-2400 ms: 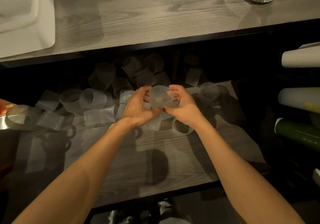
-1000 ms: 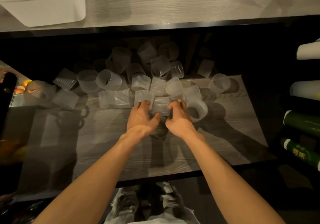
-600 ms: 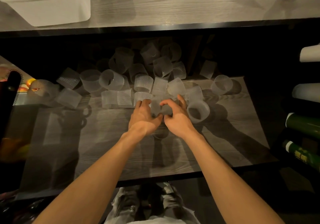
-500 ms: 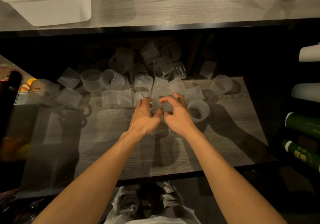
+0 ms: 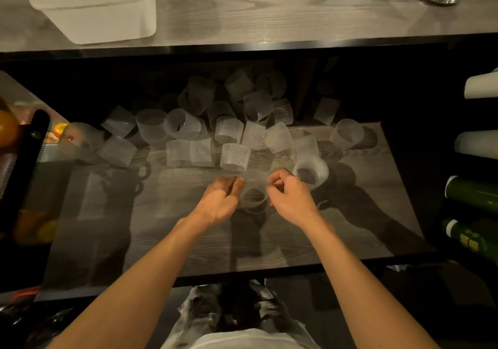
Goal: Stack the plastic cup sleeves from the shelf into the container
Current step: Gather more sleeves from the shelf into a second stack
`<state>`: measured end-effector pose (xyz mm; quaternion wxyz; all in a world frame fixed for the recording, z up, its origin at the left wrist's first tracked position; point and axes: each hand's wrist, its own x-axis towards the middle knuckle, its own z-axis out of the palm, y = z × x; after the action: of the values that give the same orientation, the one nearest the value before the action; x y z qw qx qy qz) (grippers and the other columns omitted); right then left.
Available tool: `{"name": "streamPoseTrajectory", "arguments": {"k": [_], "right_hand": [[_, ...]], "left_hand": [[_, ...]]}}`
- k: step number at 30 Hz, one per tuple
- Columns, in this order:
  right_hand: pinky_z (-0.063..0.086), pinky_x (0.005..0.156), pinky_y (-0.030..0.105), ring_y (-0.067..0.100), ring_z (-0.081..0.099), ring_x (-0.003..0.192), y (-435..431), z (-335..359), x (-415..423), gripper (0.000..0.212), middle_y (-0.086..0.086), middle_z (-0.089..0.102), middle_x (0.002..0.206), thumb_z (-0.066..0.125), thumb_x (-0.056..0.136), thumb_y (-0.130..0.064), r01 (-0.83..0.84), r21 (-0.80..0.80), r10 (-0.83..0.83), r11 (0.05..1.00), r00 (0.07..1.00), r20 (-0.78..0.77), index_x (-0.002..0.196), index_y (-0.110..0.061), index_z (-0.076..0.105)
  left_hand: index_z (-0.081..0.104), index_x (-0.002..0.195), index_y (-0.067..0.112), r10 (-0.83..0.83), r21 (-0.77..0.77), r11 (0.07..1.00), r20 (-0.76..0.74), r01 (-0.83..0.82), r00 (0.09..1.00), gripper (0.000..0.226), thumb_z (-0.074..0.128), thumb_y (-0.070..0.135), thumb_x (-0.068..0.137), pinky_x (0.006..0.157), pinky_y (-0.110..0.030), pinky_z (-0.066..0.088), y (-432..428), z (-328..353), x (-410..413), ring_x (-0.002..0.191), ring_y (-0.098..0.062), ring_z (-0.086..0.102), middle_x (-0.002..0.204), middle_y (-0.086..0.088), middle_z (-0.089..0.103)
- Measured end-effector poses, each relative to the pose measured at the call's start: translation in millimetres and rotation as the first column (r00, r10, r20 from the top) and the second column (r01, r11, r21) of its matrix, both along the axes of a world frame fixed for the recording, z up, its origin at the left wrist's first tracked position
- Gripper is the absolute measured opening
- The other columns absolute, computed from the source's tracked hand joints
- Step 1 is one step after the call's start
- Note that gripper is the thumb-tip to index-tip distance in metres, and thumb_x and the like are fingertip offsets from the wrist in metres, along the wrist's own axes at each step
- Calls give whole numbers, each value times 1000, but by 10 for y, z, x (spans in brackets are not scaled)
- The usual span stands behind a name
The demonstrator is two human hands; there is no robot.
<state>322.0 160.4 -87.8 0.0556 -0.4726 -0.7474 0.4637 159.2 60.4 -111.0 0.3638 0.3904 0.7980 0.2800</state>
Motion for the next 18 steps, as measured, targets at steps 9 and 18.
{"name": "streamPoseTrajectory", "arguments": {"k": [9, 18], "right_hand": [[58, 80, 43, 21, 72, 80, -55, -145, 112, 5, -2, 69, 85, 58, 96, -20, 27, -46, -24, 999, 998, 56, 101, -21, 59], [54, 86, 39, 20, 70, 88, -63, -168, 146, 17, -4, 69, 88, 52, 103, -34, -6, -142, 25, 990, 991, 131, 111, -21, 60]], "left_hand": [[65, 119, 23, 20, 32, 999, -19, -19, 1000, 40, 54, 55, 98, 76, -33, 58, -23, -157, 29, 74, -17, 70, 86, 3, 72], [61, 118, 20, 165, 9, 986, 172, -169, 971, 21, 50, 32, 105, 61, -26, 59, -8, -199, 192, 68, -24, 73, 100, -9, 70]]}}
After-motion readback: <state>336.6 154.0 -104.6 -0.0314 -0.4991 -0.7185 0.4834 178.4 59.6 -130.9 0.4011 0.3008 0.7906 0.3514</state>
